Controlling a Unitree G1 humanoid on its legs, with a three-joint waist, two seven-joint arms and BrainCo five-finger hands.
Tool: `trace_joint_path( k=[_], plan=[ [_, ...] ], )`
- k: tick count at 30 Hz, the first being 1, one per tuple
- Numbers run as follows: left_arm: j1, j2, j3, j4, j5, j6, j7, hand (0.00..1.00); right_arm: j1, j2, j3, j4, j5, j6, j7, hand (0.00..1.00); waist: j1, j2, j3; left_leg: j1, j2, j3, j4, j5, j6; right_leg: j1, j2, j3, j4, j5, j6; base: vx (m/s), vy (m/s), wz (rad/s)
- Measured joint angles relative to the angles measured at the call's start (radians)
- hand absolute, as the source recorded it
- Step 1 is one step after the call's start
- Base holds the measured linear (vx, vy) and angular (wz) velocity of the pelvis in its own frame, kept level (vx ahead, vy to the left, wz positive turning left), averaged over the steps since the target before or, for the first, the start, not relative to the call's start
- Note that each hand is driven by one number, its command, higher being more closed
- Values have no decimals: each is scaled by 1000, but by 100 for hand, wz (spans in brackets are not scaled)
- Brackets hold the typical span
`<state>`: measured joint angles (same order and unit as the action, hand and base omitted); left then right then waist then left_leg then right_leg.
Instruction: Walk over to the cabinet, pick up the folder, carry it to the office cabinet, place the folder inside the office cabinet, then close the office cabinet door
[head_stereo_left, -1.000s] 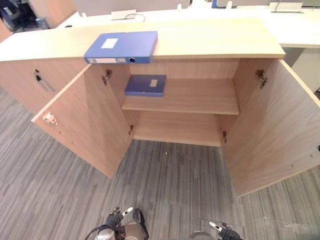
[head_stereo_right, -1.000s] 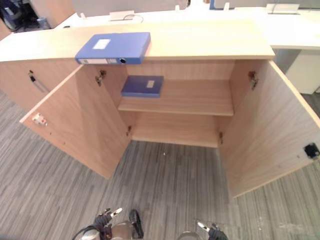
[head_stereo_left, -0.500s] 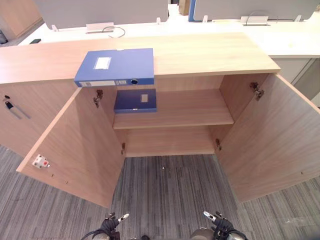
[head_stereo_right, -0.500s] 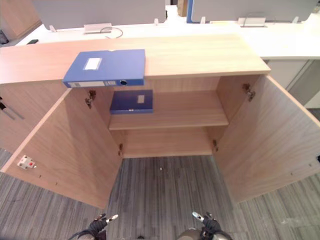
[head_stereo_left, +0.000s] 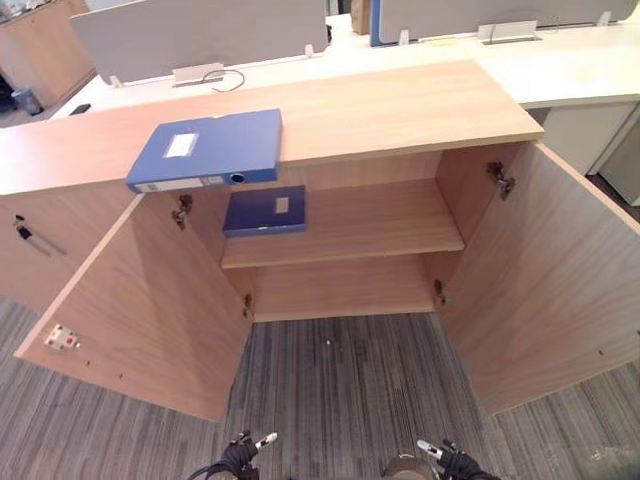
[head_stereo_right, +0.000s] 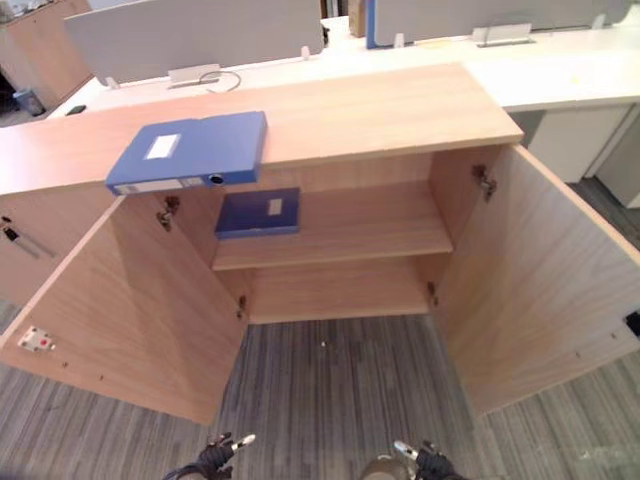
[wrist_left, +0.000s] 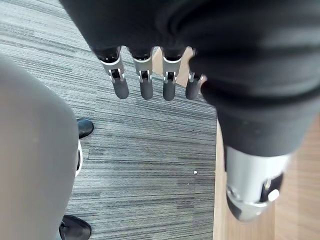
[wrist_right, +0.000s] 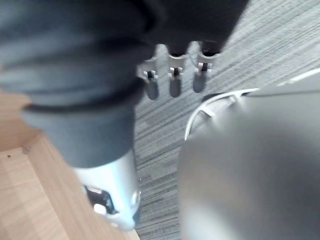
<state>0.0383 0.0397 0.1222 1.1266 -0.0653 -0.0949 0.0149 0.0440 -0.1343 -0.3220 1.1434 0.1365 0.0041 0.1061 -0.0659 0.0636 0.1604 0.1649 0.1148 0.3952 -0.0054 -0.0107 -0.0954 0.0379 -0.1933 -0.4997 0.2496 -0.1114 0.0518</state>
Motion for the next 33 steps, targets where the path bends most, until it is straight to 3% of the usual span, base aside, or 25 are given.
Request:
trace_joint_path(
  k=[3,4,7,9,11,13,14,15,16,18,21,24,26,27,28,29,31,33],
  plan=[
    [-11,27,1,-1,-5,-1,0,0,9,13,0,2,0,1,0,0,3,-21,8,-88,44,-38,142,-61,-5,14,27,-25,-37,-1,5,8,-45,38],
    [-14,37,1,-1,-12,0,-1,0,12,17,0,3,1,1,0,0,6,-24,11,-137,80,-58,270,-107,-12,41,46,-48,-64,-8,-2,56,-71,30],
    [-17,44,-2,-41,-24,-1,0,0,31,33,-5,7,5,-4,0,0,3,-47,22,-219,143,-48,498,-116,1,116,60,-86,-95,3,-15,69,-97,35],
    [-13,44,-16,-58,-43,-4,1,0,39,36,-9,8,5,-4,-1,0,11,-53,24,-218,158,-4,537,-142,21,147,53,-90,-107,1,-19,90,-37,13],
    [-17,45,-31,-75,-59,-6,4,0,30,37,-10,8,3,-4,-1,0,12,-58,28,-245,144,-8,498,-173,19,150,33,-84,-111,1,-18,58,64,-9],
    [-16,42,-64,-112,-67,-11,11,0,27,38,-10,8,3,-5,-1,0,15,-60,30,-275,122,-37,398,-160,6,150,9,-75,-112,6,-7,54,146,-17],
    [-15,34,-86,-139,-81,-13,15,0,28,37,-10,8,3,-5,-2,0,15,-56,28,-284,107,-59,316,-117,12,152,-5,-63,-113,4,19,93,249,-31],
    [-10,22,-106,-167,-92,-17,18,0,32,32,-9,7,3,-6,-2,0,16,-46,26,-281,104,-70,275,-4,18,155,-7,-40,-114,0,50,117,286,-38],
    [-7,22,-118,-182,-93,-20,19,0,32,31,-9,8,3,-6,-6,0,18,-46,21,-272,99,-70,276,13,14,160,-13,-25,-116,1,67,178,302,-34],
    [-3,33,-165,-276,-98,-25,16,0,39,63,-4,3,3,-8,-10,0,11,-89,0,-268,31,-39,262,-10,42,156,-57,27,-162,15,88,269,290,-10],
    [-5,46,-211,-352,-97,-43,4,0,19,60,-3,-5,2,-11,-12,0,10,-86,-3,-250,-33,3,271,-59,72,157,-130,48,-163,33,112,231,252,-18],
    [-2,52,-227,-357,-97,-49,-2,0,-6,56,-1,-9,0,-15,-12,0,8,-67,-8,-207,-69,44,250,-93,84,142,-183,90,-102,34,111,218,263,-39],
    [10,50,-243,-353,-97,-49,-4,0,-23,45,3,-30,-7,-26,-14,0,4,-43,-22,-151,-94,72,199,-104,91,50,-235,129,94,39,87,192,223,-36],
    [10,50,-243,-353,-97,-49,-4,0,-23,45,3,-30,-7,-26,-14,0,4,-43,-22,-151,-94,72,199,-104,91,50,-235,129,94,39,87,187,199,-4],
    [15,50,-250,-349,-98,-49,-6,0,-29,32,0,-43,-19,-29,-14,0,1,-41,-20,-93,-110,69,164,-109,97,-21,-288,135,293,70,25,179,163,13],
    [16,50,-255,-348,-98,-48,-10,0,-31,26,0,-45,-19,-32,-14,0,-3,-31,-14,-63,-110,63,148,-112,98,-44,-305,136,384,78,-18,201,131,24],
    [24,58,-263,-302,-96,-48,-17,0,-39,27,1,-54,-17,-36,-13,0,-7,-27,-8,-3,-95,46,122,-114,100,-97,-286,109,530,-44,-8,173,-3,29],
    [26,63,-262,-258,-87,-45,-20,0,-47,28,1,-55,-16,-37,-12,0,-7,-17,-2,4,-75,39,123,-113,98,-134,-237,89,505,-101,4,123,-107,16]
  ],
)
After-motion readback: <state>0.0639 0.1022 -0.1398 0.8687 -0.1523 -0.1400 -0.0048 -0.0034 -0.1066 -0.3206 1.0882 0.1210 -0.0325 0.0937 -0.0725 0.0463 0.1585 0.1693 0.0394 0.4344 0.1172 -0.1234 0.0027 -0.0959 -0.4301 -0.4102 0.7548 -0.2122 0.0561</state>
